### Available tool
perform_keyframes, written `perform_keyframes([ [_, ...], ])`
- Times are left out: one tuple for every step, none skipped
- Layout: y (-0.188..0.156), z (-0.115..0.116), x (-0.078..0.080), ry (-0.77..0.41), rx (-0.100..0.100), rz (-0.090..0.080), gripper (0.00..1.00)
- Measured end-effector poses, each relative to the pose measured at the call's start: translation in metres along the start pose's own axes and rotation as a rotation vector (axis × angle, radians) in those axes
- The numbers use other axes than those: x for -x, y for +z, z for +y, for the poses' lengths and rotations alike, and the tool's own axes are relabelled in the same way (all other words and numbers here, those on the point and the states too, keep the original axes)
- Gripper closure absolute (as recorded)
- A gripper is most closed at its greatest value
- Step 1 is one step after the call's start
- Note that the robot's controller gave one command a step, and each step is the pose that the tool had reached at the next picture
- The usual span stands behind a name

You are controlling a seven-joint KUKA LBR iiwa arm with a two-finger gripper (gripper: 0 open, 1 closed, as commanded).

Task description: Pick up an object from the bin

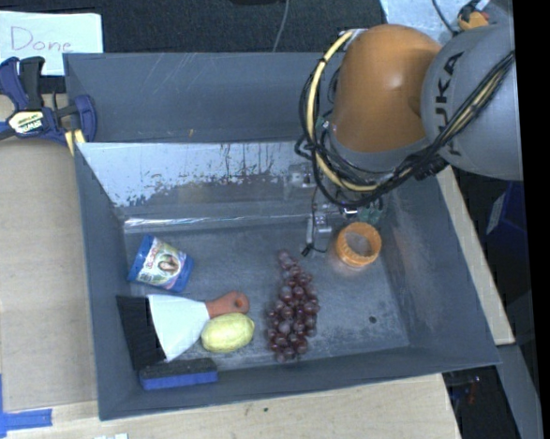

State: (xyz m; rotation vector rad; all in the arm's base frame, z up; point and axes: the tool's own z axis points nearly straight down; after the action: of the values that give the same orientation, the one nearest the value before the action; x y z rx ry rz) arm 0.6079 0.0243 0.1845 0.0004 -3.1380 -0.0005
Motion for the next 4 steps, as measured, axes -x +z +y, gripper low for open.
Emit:
perform_keyframes([
  [-0.004,0.000,0.002,0.001,0.000,-0.008,0.00],
  [0.099,0.001,-0.059,-0.275,-0.002,-0.013,0.00],
  [0.046,-0.001,-0.067,-0.439,-0.004,-0.018,0.00],
  [0.085,0.015,-0.101,-0.819,-0.003,-0.006,0.00],
])
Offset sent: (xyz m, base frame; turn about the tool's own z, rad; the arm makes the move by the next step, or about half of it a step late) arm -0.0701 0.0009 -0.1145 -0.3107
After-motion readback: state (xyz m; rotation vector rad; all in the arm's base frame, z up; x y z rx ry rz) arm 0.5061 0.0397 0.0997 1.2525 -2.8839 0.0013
